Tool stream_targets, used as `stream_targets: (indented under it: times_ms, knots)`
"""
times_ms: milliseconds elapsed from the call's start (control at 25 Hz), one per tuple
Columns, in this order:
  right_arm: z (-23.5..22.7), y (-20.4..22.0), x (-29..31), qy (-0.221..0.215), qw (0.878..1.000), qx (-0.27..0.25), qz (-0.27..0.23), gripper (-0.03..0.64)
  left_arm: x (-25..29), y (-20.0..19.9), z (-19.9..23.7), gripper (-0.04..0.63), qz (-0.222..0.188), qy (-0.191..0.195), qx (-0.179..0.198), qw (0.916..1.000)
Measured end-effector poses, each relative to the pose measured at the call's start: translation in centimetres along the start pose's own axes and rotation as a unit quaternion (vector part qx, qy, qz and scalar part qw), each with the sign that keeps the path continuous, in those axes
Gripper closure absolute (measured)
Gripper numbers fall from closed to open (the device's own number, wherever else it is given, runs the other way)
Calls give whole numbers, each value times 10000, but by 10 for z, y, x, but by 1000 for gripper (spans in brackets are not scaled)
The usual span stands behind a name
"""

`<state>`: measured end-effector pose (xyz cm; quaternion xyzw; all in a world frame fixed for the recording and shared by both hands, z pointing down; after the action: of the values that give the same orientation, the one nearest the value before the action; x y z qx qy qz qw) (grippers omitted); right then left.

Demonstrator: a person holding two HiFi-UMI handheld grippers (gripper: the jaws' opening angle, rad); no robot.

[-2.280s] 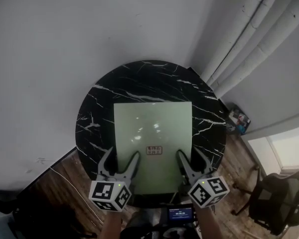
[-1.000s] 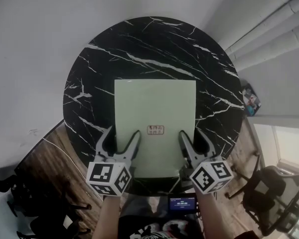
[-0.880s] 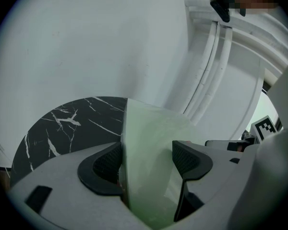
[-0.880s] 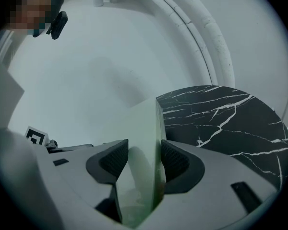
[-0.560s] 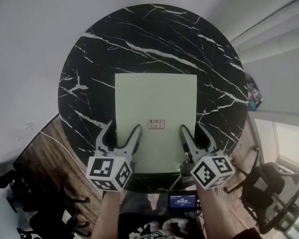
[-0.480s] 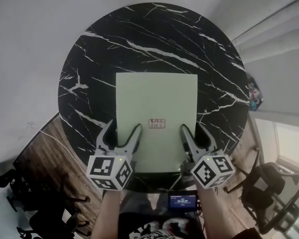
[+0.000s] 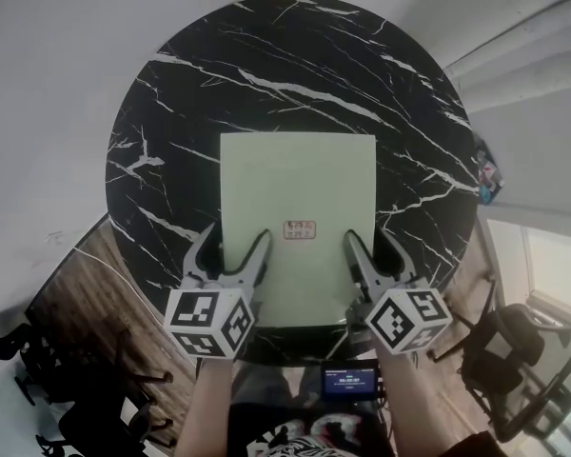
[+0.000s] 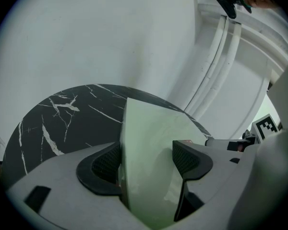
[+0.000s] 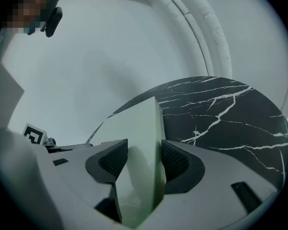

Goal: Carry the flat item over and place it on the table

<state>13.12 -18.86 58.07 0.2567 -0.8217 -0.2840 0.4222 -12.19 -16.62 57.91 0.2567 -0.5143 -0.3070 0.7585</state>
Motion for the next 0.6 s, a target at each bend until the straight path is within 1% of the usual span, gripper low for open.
stream_targets:
  times_ms: [200,360,480,520,600]
  knots:
    - [-1,1,0,-20,10000,48,8,426,0,1,0,253,-18,-53,68,10000]
    - [3,0,-3,106,9997,-190,-66,426,-4,0,-4,255,-96,-171,246,9995]
    - [5,-1,-5,183,9994,-268,-121,426,-7,-3,-4,267,-91,-207,397,9990]
    - [5,-2,-7,198,9992,-299,-153,426,-9,-4,-4,280,-116,-241,461,9986]
    - [7,-5,-10,198,9987,-426,-221,426,-13,-6,-3,332,-214,-310,579,9976]
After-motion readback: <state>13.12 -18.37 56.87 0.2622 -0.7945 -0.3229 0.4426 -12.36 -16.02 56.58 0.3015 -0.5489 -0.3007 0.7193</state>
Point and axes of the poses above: the fingertips, and each gripper's own axes: x forward along the fingers, z to its left, y out of its underside, the point moved 8 cm from there along -x, backward along the fingers, and after that the axes turned 1 degree about -y, right-handed, at the moved point
